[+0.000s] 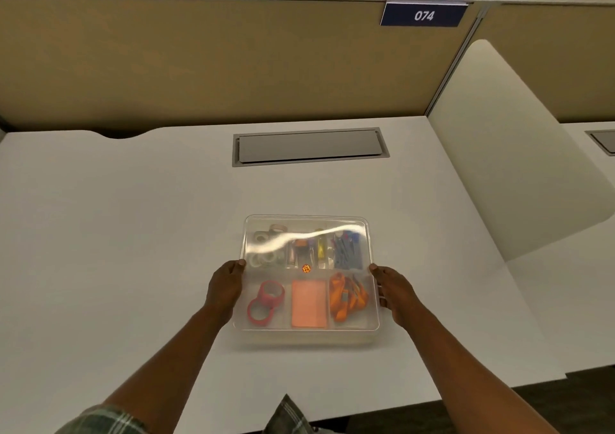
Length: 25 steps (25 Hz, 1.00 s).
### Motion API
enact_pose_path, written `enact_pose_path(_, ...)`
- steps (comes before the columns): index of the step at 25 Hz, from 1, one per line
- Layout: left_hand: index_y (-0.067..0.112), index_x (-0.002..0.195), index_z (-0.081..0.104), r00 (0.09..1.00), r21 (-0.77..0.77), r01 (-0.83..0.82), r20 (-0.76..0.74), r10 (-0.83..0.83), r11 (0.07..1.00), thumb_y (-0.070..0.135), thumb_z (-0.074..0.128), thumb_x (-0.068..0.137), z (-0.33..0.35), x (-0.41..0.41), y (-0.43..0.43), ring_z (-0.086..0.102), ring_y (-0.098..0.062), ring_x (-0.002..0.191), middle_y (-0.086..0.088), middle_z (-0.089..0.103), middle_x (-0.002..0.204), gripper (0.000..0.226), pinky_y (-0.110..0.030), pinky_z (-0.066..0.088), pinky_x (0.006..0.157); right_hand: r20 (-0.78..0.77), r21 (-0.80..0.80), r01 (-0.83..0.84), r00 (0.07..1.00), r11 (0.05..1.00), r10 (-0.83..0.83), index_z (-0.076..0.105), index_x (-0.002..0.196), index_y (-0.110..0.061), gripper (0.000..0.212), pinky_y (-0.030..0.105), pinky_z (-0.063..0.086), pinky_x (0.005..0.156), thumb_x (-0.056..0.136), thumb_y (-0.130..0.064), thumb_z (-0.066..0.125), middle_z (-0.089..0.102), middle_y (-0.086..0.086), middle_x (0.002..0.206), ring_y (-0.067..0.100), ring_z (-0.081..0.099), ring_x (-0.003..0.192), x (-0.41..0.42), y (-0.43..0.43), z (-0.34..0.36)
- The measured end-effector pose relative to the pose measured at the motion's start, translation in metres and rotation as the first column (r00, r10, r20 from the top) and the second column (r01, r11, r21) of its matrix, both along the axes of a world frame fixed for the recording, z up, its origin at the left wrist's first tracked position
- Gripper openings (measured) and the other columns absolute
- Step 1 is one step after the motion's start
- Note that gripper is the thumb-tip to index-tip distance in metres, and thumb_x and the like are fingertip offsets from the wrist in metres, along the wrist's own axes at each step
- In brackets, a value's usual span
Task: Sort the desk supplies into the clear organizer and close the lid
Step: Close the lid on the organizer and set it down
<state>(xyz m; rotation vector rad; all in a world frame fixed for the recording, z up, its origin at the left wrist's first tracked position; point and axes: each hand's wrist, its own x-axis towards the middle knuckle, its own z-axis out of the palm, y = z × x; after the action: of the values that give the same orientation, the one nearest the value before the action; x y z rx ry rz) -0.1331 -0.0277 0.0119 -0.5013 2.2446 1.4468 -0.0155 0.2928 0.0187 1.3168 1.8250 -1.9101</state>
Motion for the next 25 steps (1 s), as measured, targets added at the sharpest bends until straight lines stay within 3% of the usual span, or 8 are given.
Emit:
enact_pose_path(4,0.027,0.091,0.068,0.999,0.071,-0.036,0.000,0.036,0.997,0.035,0.053,0.099,-0.010,-0.002,-0.003,0.058,-0.011,0.081,0.007,0.066,0.091,0.019,-0.028,0.044,0.064,0.043,-0.075,0.023,0.999,0.997,-0.020,0.067,0.106,-0.016,0.024,0.037,0.054,0.076,0.096,-0.037,0.060,0.073,0.011,0.101,0.028,0.068,0.088,-0.006,0.006,-0.006)
enact_pose_path(8,0.020,0.088,0.067,0.994,0.109,-0.031,0.104,0.020,0.994,0.029,0.057,0.093,-0.008,-0.018,-0.005,0.057,-0.021,0.074,-0.003,0.065,0.087,0.014,-0.032,0.045,0.065,0.007,-0.093,-0.019,1.000,0.996,0.020,0.066,0.113,-0.019,0.019,0.036,0.056,0.074,0.096,-0.024,0.058,0.072,0.009,0.103,0.027,0.068,0.092,-0.018,0.014,0.002)
enact_pose_path(11,0.016,0.091,0.068,0.996,0.103,0.019,0.080,-0.028,0.994,0.020,0.057,0.085,-0.002,-0.042,0.000,0.058,-0.024,0.075,-0.010,0.067,0.089,0.013,-0.037,0.046,0.066,-0.046,-0.036,-0.048,0.998,0.998,0.046,0.067,0.105,-0.028,0.024,0.043,0.055,0.085,0.094,-0.013,0.052,0.070,0.006,0.103,0.025,0.066,0.093,-0.044,0.016,0.008)
enact_pose_path(13,0.021,0.095,0.068,0.999,0.154,0.001,0.045,-0.009,0.988,0.024,0.058,0.090,0.003,-0.061,0.012,0.058,-0.023,0.081,-0.008,0.068,0.098,0.012,-0.035,0.045,0.069,-0.090,-0.040,-0.010,0.996,0.999,0.007,0.069,0.098,-0.027,0.019,0.043,0.052,0.086,0.095,-0.017,0.054,0.070,0.006,0.105,0.026,0.063,0.096,-0.064,0.017,0.010)
enact_pose_path(15,0.024,0.098,0.066,0.998,0.192,-0.048,0.053,0.039,0.980,0.041,0.058,0.095,0.006,-0.081,0.026,0.057,-0.017,0.084,0.001,0.065,0.098,0.019,-0.032,0.044,0.074,-0.099,-0.055,0.052,0.993,0.997,-0.058,0.068,0.101,-0.023,0.012,0.039,0.045,0.084,0.096,-0.029,0.059,0.067,0.007,0.107,0.025,0.059,0.097,-0.084,0.019,0.010)
enact_pose_path(19,0.023,0.078,0.062,0.988,0.121,-0.137,0.088,0.127,0.983,0.054,0.056,0.094,-0.004,-0.105,0.042,0.049,-0.013,0.070,0.006,0.056,0.078,0.035,-0.032,0.042,0.076,-0.046,0.034,0.062,0.997,0.997,-0.061,0.068,0.108,-0.012,0.041,0.040,0.048,0.092,0.088,-0.048,0.068,0.063,0.004,0.100,0.022,0.057,0.096,-0.118,0.024,0.003)
enact_pose_path(23,0.022,0.069,0.066,0.990,0.092,-0.135,-0.039,0.139,0.987,0.051,0.057,0.093,-0.021,-0.101,0.044,0.050,-0.015,0.061,0.007,0.058,0.068,0.039,-0.028,0.040,0.059,-0.088,0.099,0.147,0.986,0.984,-0.139,0.070,0.089,-0.005,0.043,0.025,0.043,0.064,0.087,-0.048,0.070,0.060,0.002,0.078,0.015,0.054,0.070,-0.125,0.017,-0.016)
enact_pose_path(25,0.014,0.065,0.057,0.985,0.025,-0.120,-0.119,0.122,0.992,0.053,0.053,0.094,-0.026,-0.099,0.046,0.043,-0.017,0.059,0.005,0.049,0.060,0.049,-0.031,0.036,0.058,-0.122,0.237,0.150,0.985,0.960,-0.123,0.069,0.086,-0.004,0.049,0.029,0.041,0.066,0.089,-0.053,0.064,0.058,0.003,0.074,0.017,0.052,0.071,-0.122,0.012,-0.025)
